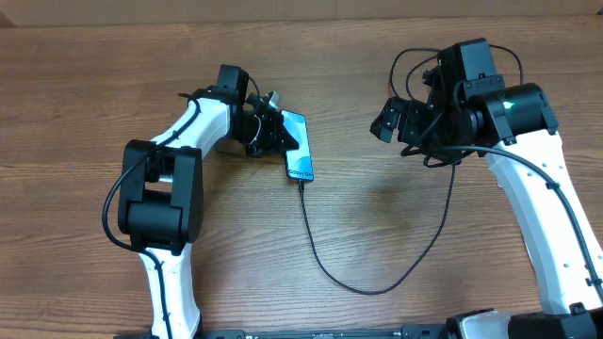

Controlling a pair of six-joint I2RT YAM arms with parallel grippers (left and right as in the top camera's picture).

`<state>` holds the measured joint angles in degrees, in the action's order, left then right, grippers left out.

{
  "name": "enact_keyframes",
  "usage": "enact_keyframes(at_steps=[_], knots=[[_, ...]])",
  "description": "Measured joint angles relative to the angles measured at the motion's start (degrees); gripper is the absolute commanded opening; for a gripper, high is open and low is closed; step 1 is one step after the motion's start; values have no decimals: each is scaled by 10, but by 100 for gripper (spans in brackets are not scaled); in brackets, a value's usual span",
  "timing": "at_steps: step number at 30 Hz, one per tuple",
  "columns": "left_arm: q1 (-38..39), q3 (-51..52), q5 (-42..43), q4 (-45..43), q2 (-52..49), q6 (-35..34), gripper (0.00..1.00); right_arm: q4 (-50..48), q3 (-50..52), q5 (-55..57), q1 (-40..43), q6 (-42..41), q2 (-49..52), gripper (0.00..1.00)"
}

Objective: Plug charger to phone and switch on socket
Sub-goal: 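Lower the phone flat onto the table with the left gripper, then open the left gripper and raise it away from the phone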

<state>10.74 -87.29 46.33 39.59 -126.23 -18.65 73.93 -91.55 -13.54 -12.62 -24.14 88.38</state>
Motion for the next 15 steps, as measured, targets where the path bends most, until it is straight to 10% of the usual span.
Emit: enact_keyframes(at_steps=[15], knots=[[0, 4, -51, 0, 0, -9, 52, 0, 0, 3, 0, 0, 0, 100]])
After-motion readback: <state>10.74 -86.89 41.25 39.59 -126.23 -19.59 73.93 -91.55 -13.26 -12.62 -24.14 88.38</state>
